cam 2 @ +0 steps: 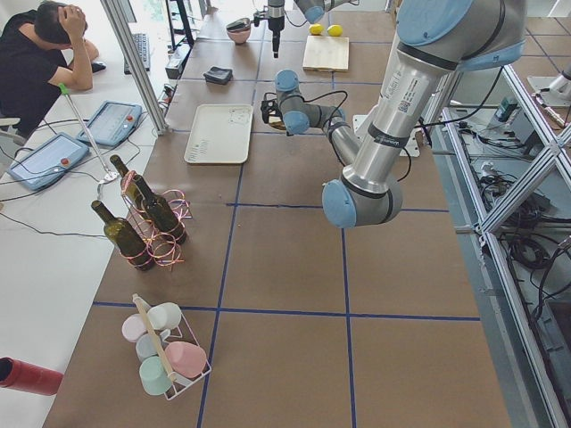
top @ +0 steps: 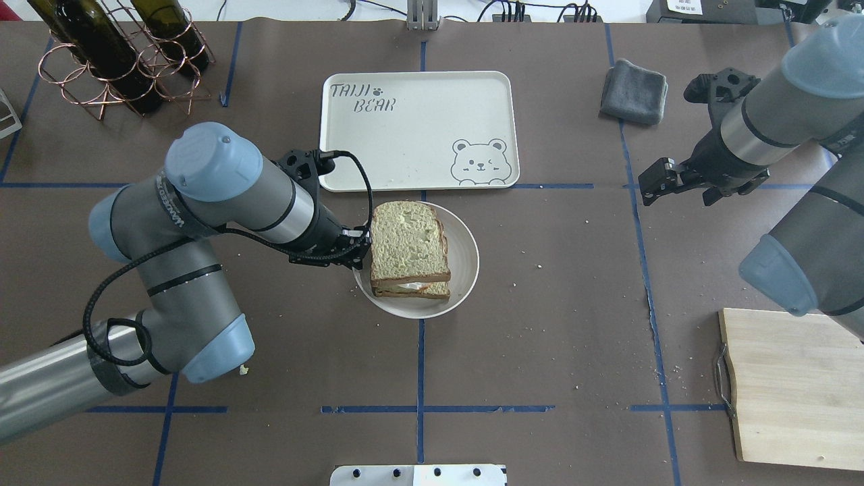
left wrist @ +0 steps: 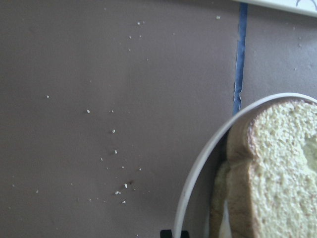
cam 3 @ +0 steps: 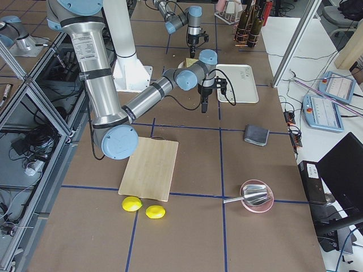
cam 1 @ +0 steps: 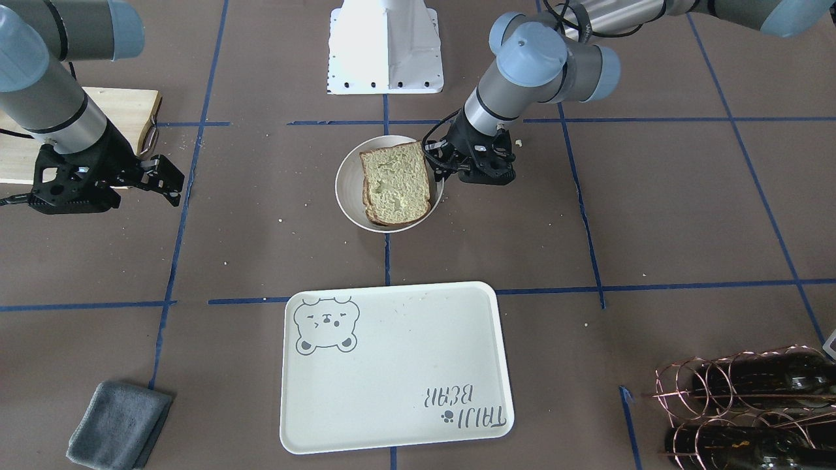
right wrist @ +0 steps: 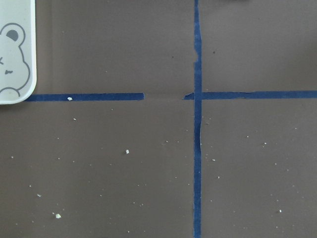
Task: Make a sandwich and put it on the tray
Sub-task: 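Lift the plate with the left gripper and carry it onto the tray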
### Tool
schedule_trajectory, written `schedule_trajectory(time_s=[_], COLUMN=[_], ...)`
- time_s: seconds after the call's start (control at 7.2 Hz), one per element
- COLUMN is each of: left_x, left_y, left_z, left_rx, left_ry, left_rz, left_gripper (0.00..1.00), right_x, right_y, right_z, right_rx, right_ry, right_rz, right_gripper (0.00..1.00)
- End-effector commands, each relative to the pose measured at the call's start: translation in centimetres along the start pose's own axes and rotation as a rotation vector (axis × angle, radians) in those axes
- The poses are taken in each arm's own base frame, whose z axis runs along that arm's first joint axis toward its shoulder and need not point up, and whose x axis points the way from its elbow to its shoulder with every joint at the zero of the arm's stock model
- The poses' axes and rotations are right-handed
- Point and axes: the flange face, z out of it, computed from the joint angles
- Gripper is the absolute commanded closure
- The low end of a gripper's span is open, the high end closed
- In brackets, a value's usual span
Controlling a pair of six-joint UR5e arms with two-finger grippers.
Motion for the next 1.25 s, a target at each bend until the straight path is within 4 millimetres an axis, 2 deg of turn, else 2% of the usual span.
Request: schedule_trajectory(time_s=[0.0,0.14,0.28,0.42,0.69,0.97,1.11], left_x=[0.1,0.2,0.1,0.8,2.6,3.2,3.0], left_y=[-5.2,-8.0,-10.2,-12.3,-16.0,-18.3,-18.1], left_z=[-2.7,-1.1,-0.5,0.0,2.5,4.8,6.5], left_rx=[0.021,0.033,0.044,0.059,0.16,0.218,0.218], left_ry=[0.069,0.082,0.11,0.129,0.149,0.153,0.147], left_rz=[-0.221,-0.348,-0.446,-0.542,-0.645,-0.674,-0.67], left_gripper=[1.0,1.0,1.0,1.0,1.0,1.0,1.0], right_x=[4.8,7.2,9.0,10.4,12.6,15.6,17.0], right_y=[-0.9,-1.4,-2.0,-2.3,-2.3,-2.3,-2.3], right_z=[-1.3,-1.9,-2.2,-2.2,-2.5,-3.3,-3.6], right_rx=[0.008,-0.006,-0.006,-0.007,-0.007,-0.024,-0.02], right_ry=[0.016,-0.002,0.0,0.008,0.012,-0.02,-0.016], right_rz=[-0.063,-0.076,-0.088,-0.102,-0.091,-0.098,-0.109], right_gripper=[0.0,0.0,0.0,0.0,0.0,0.0,0.0])
